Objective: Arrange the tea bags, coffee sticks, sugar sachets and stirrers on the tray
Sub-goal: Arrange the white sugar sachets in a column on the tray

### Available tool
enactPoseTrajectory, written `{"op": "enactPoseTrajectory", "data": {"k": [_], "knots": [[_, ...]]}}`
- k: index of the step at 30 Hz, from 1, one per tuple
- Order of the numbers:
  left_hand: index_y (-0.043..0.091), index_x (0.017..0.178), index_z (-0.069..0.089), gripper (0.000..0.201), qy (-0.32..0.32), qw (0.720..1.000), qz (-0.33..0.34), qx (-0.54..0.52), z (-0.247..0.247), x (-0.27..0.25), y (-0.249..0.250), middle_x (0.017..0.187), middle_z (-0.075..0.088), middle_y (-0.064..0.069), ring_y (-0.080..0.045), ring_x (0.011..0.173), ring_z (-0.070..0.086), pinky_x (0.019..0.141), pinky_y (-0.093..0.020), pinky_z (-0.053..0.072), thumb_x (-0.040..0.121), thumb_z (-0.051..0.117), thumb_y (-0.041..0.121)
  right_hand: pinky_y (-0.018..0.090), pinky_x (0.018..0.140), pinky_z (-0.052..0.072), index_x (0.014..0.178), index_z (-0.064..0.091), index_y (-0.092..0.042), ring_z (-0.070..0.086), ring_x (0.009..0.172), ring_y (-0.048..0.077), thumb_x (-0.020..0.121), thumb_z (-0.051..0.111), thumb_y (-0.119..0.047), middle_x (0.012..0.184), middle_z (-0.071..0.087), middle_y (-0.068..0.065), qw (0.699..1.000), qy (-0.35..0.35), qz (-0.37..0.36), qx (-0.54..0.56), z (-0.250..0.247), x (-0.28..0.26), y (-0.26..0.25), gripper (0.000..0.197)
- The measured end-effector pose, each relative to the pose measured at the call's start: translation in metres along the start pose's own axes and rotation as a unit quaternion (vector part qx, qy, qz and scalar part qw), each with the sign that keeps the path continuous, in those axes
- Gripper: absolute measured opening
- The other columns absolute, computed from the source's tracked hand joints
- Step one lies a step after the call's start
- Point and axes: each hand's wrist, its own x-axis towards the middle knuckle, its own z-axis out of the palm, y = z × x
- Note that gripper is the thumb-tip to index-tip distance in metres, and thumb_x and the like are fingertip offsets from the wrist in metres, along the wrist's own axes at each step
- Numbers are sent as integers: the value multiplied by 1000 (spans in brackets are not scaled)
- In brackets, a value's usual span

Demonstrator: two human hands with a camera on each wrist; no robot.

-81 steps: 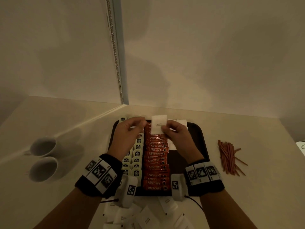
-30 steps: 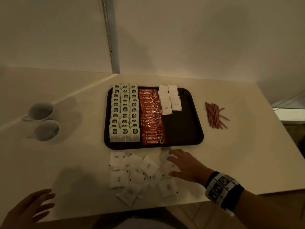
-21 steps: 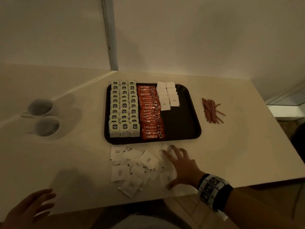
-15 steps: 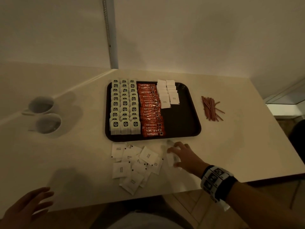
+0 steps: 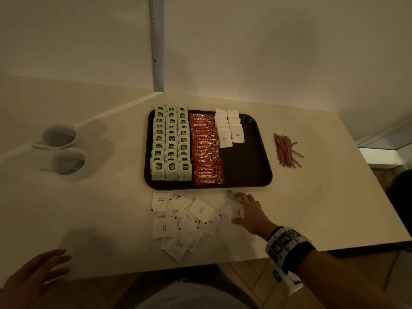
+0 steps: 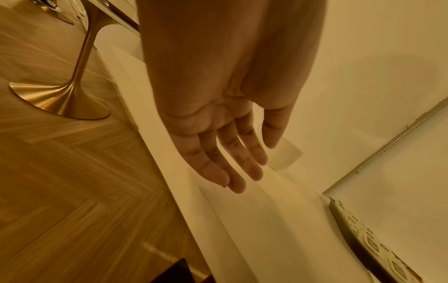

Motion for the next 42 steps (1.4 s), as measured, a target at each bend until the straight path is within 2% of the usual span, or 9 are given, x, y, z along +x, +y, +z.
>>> {"op": "enactPoseTrajectory", "data": {"k": [6, 10, 16, 21, 26, 30, 34, 39, 42], "knots": [[14, 93, 61, 30, -17, 1000, 12, -1, 4, -7, 4, 67, 72, 9, -9, 54, 67, 46, -19, 53, 102, 32, 7, 37, 102, 40, 137, 36, -15, 38, 119, 28, 84, 66, -30, 131, 35, 9, 997, -48, 6, -58, -1, 8, -1, 63], [18, 73, 74, 53, -28, 1000, 5, 4, 3, -11, 3, 67, 72, 6, -11, 53, 68, 45, -22, 54, 101, 31, 5, 29, 99, 42, 133, 42, -13, 44, 115, 25, 84, 67, -25, 130, 35, 10, 998, -32, -5, -50, 0, 8, 1, 56], [10, 102, 59, 24, 10, 999, 35, -7, 4, -11, -11, 70, 73, 9, -10, 56, 68, 50, -18, 55, 101, 36, 6, 43, 101, 35, 140, 30, -22, 36, 125, 28, 93, 52, -34, 139, 38, 3, 989, -57, 6, -136, -4, 7, -8, 54], [11, 99, 61, 25, 18, 999, 41, -3, 1, -18, -12, 72, 74, 7, -13, 58, 68, 53, -18, 55, 100, 37, 5, 24, 94, 35, 129, 48, -15, 47, 116, 17, 92, 53, -40, 128, 50, 1, 975, -136, -141, -101, -31, -3, -33, 45], [14, 94, 62, 25, 29, 998, 50, -6, 5, -22, -12, 79, 73, -1, -10, 56, 68, 51, -18, 55, 100, 39, 6, 25, 81, 39, 111, 58, -18, 44, 97, 16, 85, 64, -33, 108, 43, -2, 927, -212, -239, -198, -13, -5, -73, 31], [13, 94, 62, 24, 29, 998, 55, 16, 6, -23, -12, 78, 73, 0, -17, 61, 69, 50, -17, 55, 100, 39, 6, 30, 96, 42, 122, 45, -25, 37, 112, 15, 72, 77, -32, 131, 34, -1, 928, -113, -287, -210, 1, 7, -76, 60], [8, 102, 61, 21, 35, 998, 53, 22, 4, -24, -16, 94, 66, -9, -32, 81, 60, 52, -16, 55, 100, 40, 7, 46, 108, 33, 147, 16, -26, 17, 138, 21, 63, 82, -38, 153, 15, -4, 903, -114, -312, -273, 8, 15, -77, 108], [9, 101, 62, 21, 47, 997, 53, 31, 2, -28, -16, 75, 74, 4, -20, 64, 68, 52, -15, 54, 99, 41, 7, 39, 106, 36, 145, 21, -22, 26, 131, 22, 68, 81, -30, 148, 23, -1, 921, -143, -282, -229, 11, 20, -75, 98], [9, 101, 61, 21, 37, 997, 63, 15, 5, -29, -8, 86, 70, -7, -16, 62, 69, 52, -17, 55, 99, 40, 6, 35, 104, 37, 138, 31, -20, 32, 124, 21, 73, 77, -30, 141, 28, 3, 938, -148, -247, -191, 11, 19, -69, 81]]}}
